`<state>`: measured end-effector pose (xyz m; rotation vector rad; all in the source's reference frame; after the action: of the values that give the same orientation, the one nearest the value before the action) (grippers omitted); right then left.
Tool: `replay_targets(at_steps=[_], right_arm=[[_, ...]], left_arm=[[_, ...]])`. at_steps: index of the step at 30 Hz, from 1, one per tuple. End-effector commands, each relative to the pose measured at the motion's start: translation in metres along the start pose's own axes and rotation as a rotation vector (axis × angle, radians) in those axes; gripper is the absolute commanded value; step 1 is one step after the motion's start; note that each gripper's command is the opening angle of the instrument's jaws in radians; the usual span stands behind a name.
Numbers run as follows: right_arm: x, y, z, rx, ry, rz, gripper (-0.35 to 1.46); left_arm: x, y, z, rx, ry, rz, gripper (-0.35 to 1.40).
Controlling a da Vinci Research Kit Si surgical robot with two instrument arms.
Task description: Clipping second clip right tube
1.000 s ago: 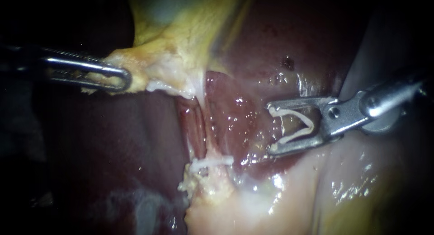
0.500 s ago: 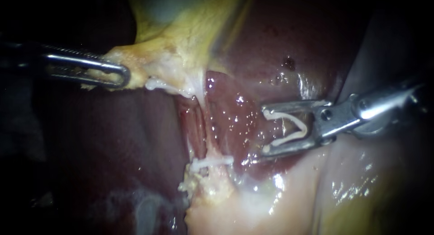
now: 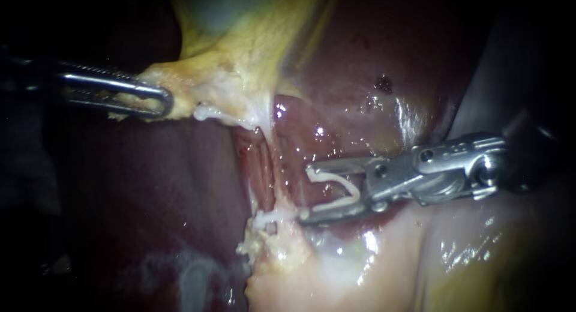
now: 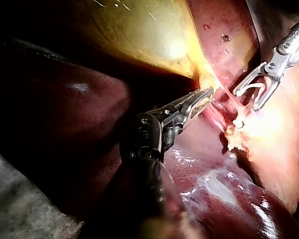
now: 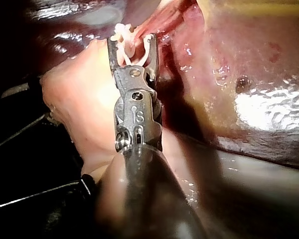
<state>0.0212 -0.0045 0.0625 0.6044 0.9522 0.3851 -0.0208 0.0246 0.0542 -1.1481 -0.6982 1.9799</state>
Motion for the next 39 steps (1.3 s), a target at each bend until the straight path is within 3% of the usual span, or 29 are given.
replay_targets(at_steps=[1, 9, 21, 26, 31, 39], right_arm=[[-0.0002, 0.0003, 0.0005, 0.004, -0.002, 0.009, 0.49], [-0.0009, 0.0014, 0.0040, 0.034, 0.000, 0.041, 0.49], [-0.0007, 0.0016, 0.0066, 0.150, 0.096, 0.108, 0.49], [-0.0002, 0.0009, 0.0064, 0.207, 0.146, 0.123, 0.49], [0.0012, -0.0006, 0.0059, 0.261, 0.193, 0.122, 0.49], [0.0032, -0.0028, 0.0057, 0.306, 0.228, 0.130, 0.49]], left_arm=[[0.0000, 0.0001, 0.0000, 0.002, 0.000, 0.000, -0.35], [-0.0001, 0.0001, 0.0001, 0.000, -0.001, 0.000, -0.35], [-0.0002, 0.0001, 0.0002, -0.002, -0.002, 0.001, -0.35], [-0.0002, 0.0001, 0.0002, -0.001, -0.002, 0.001, -0.35], [-0.0002, 0.0001, 0.0002, -0.001, -0.002, 0.001, -0.35], [-0.0002, 0.0001, 0.0003, -0.001, -0.002, 0.001, -0.35]])
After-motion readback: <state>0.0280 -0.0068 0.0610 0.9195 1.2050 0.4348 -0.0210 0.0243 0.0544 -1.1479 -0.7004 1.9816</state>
